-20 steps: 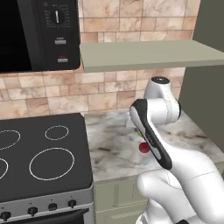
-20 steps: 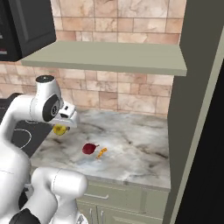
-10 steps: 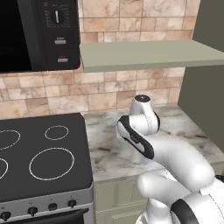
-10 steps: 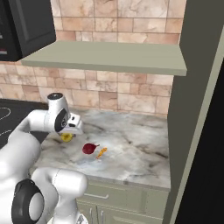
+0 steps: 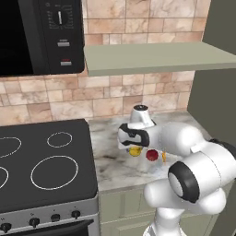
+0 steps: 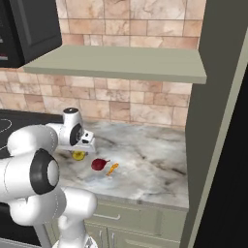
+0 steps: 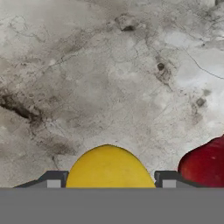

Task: Open the fridge, remove the pear, lemon, and shrimp, and place them on any counter.

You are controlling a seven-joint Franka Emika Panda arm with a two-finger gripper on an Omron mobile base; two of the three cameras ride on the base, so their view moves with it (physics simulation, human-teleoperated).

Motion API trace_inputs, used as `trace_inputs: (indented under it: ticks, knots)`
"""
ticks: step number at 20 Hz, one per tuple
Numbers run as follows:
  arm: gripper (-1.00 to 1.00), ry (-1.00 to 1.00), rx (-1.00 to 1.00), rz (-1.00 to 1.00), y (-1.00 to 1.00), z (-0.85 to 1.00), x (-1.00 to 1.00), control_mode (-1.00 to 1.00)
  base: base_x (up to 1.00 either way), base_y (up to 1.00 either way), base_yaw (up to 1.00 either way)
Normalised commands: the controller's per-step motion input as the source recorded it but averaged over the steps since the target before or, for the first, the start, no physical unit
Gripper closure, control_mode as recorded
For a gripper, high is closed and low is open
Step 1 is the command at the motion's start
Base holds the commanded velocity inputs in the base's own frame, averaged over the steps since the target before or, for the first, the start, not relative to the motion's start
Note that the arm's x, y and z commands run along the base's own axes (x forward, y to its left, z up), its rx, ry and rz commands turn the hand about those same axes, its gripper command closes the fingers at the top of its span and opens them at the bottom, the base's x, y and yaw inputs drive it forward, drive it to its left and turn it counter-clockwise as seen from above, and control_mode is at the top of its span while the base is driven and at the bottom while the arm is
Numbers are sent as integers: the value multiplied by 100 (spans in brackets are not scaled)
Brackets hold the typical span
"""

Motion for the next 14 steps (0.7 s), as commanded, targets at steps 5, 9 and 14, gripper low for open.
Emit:
trace_inputs:
  ticks: [5,9,14]
  knots:
    - [100,4,0,0,0,-8,1,-100,0,0,0]
    - [-100,0,0,0,0,0,0,-100,0,0,0]
    - [-100,0,0,0,0,0,0,-100,0,0,0]
